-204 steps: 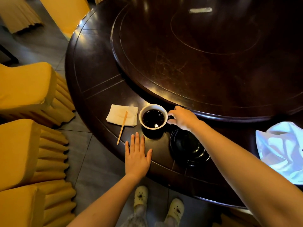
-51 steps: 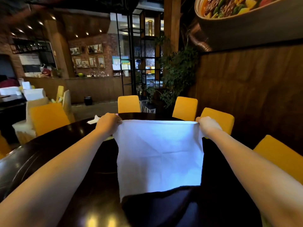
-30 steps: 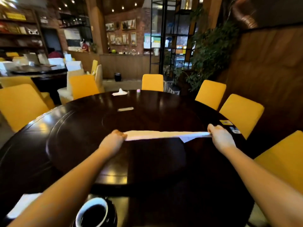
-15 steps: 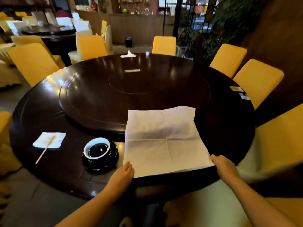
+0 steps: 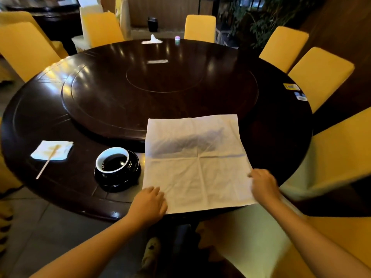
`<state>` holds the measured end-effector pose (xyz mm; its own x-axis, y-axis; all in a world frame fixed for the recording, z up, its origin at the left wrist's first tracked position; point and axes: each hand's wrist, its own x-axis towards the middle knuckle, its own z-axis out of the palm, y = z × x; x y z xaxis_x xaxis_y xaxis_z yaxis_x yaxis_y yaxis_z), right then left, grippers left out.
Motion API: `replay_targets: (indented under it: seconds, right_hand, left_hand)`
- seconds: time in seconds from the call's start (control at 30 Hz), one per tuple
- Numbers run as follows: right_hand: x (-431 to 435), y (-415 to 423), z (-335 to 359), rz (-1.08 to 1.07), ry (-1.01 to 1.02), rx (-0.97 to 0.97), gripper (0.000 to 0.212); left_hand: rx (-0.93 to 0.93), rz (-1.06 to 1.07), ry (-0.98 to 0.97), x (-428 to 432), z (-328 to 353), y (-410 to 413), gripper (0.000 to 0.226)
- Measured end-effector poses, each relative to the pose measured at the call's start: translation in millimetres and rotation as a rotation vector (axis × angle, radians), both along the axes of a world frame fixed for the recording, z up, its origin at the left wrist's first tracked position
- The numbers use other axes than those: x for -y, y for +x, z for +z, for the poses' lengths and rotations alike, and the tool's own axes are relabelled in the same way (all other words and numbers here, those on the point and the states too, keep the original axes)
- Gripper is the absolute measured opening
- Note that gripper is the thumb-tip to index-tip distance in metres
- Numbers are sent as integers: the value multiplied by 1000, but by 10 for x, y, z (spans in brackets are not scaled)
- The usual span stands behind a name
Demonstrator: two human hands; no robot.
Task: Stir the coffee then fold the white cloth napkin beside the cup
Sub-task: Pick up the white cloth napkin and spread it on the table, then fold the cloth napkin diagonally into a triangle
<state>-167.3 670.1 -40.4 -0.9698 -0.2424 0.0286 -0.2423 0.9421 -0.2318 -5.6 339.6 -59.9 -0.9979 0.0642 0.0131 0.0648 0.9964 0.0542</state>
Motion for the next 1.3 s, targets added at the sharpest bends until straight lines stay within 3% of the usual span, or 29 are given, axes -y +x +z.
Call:
replay_targets:
  seconds: [0.1, 0.17, 0.23, 0.33, 0.43, 0.6, 0.73, 0.77, 0.83, 0.9, 0.97, 1.1, 1.3]
  right_hand:
    - [877, 148, -69, 202, -210, 137, 45]
    - [1406, 317, -163, 341, -112, 227, 51]
    - [1673, 458, -327, 434, 10, 257, 63]
    - [1531, 458, -556, 482, 88, 187, 68]
    - [998, 175, -637, 355, 153, 100, 58]
    - [120, -371, -590, 147, 204, 86, 73]
    - [277, -690, -494, -136, 182, 51, 63]
    - [499, -723, -474, -132, 105, 59, 64]
    - [1094, -695, -455, 73, -33, 112, 70]
    - [1626, -536, -482, 327, -32, 144, 67]
    - [1818, -429, -551, 422, 3, 143, 60]
    - [1460, -694, -692, 327, 90, 19, 58]
    - [815, -1305, -692, 65, 106, 1, 73]
  left_hand:
    - [-46, 155, 230, -195, 74, -416, 62]
    - [70, 273, 309, -236, -53, -569, 76]
    - [107, 335, 260, -226, -268, -572, 83]
    - [19, 329, 169, -172, -469, -404, 71]
    - [9, 328, 182, -161, -528, -369, 62]
    - [2, 324, 192, -153, -550, -389, 65]
    - [25, 399, 281, -294, -385, -523, 77]
    - [10, 410, 320, -341, -315, -660, 79]
    - [-7, 398, 348, -394, -234, -1031, 81]
    - [20, 370, 331, -362, -261, -1348, 71]
    - [69, 370, 295, -273, -364, -1462, 61]
    - [70, 310, 219, -160, -455, -1329, 65]
    - [91, 285, 243, -149, -421, -1354, 72]
